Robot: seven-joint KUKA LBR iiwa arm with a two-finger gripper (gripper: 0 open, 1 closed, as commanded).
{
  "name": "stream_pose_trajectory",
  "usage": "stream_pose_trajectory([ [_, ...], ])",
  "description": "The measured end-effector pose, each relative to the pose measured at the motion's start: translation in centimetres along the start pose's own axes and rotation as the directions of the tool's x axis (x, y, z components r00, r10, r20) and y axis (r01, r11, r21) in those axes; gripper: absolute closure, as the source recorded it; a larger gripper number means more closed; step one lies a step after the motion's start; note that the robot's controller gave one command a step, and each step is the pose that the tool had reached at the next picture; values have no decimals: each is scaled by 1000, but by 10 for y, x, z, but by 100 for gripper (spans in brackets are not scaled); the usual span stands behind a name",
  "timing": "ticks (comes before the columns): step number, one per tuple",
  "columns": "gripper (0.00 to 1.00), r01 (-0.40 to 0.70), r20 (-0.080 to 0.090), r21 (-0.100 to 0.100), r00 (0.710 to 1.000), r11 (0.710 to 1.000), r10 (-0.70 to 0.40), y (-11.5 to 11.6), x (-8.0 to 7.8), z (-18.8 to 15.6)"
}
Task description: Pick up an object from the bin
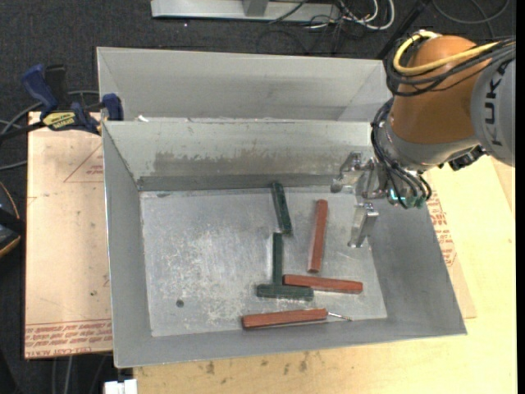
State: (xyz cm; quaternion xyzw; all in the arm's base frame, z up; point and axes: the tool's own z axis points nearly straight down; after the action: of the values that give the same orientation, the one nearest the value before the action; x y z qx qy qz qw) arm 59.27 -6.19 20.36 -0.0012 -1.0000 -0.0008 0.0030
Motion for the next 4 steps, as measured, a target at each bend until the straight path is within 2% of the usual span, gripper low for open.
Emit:
stream_pose_trajectory([
  [1,0,1,7,1,1000,1000,-1,0,-2,-4],
  [2,0,2,13,2,1000,1000,-2,1,18,45],
  [3,0,97,10,2,995,995,-97,16,26,108],
  [4,100,85,8,1,996,996,-85,10,86,123],
])
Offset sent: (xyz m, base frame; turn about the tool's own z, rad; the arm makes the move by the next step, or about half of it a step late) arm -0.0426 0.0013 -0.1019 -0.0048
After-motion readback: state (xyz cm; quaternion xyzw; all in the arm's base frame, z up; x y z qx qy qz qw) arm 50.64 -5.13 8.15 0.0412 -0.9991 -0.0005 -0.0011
